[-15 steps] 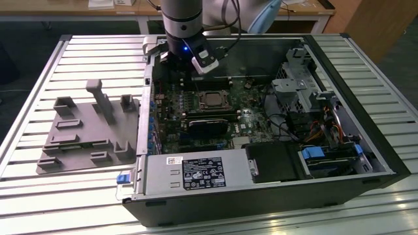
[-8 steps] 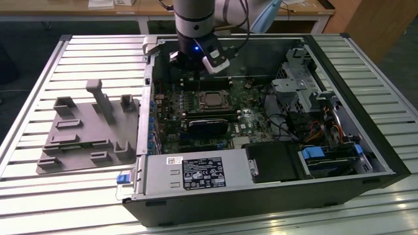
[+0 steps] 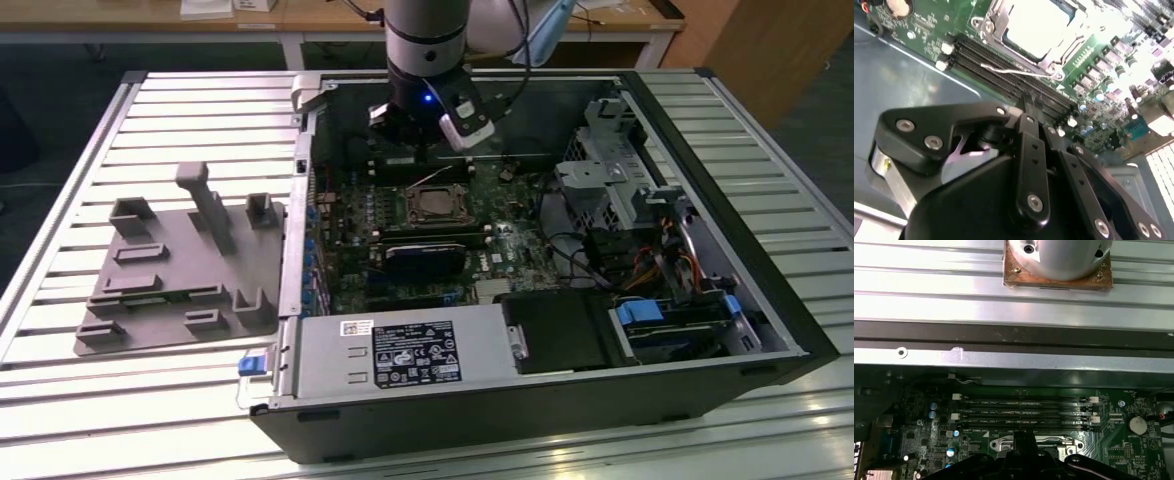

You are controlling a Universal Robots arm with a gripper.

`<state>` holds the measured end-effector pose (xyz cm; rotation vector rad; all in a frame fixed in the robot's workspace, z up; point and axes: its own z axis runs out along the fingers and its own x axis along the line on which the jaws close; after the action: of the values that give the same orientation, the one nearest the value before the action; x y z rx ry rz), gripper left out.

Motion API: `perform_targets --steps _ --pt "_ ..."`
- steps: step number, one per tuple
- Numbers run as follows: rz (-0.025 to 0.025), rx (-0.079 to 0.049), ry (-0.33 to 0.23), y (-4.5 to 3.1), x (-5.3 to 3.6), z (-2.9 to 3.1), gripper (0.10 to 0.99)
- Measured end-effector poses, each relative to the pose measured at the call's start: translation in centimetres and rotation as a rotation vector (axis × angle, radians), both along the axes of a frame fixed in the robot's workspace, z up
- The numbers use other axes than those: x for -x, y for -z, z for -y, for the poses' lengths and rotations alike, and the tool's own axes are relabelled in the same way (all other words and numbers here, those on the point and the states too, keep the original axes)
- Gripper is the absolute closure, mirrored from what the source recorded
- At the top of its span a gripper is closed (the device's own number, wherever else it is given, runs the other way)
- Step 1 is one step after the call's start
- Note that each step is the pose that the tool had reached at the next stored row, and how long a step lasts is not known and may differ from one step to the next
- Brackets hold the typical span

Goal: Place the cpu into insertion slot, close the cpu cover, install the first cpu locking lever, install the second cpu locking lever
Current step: 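Install the first cpu locking lever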

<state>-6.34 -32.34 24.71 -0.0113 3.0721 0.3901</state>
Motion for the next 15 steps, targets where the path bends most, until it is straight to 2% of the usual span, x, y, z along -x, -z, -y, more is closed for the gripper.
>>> perform_targets --steps 3,4,6,9,12,14,15 --pt "0.0006 0.0 -0.003 0.0 0.0 0.0 0.984" --pt "0.0049 0.001 -0.003 0.01 0.01 -0.01 0.984" --pt "0.0253 0.007 -0.003 0.03 0.15 -0.01 0.984" --pt "0.0602 0.023 -0.003 0.03 0.44 0.0 0.984" --pt "0.097 0.038 -0.003 0.04 0.76 0.0 0.984" --pt "0.1262 0.046 -0.003 0.06 0.93 0.0 0.984" --pt "0.1374 0.048 -0.003 0.08 0.97 0.0 0.984"
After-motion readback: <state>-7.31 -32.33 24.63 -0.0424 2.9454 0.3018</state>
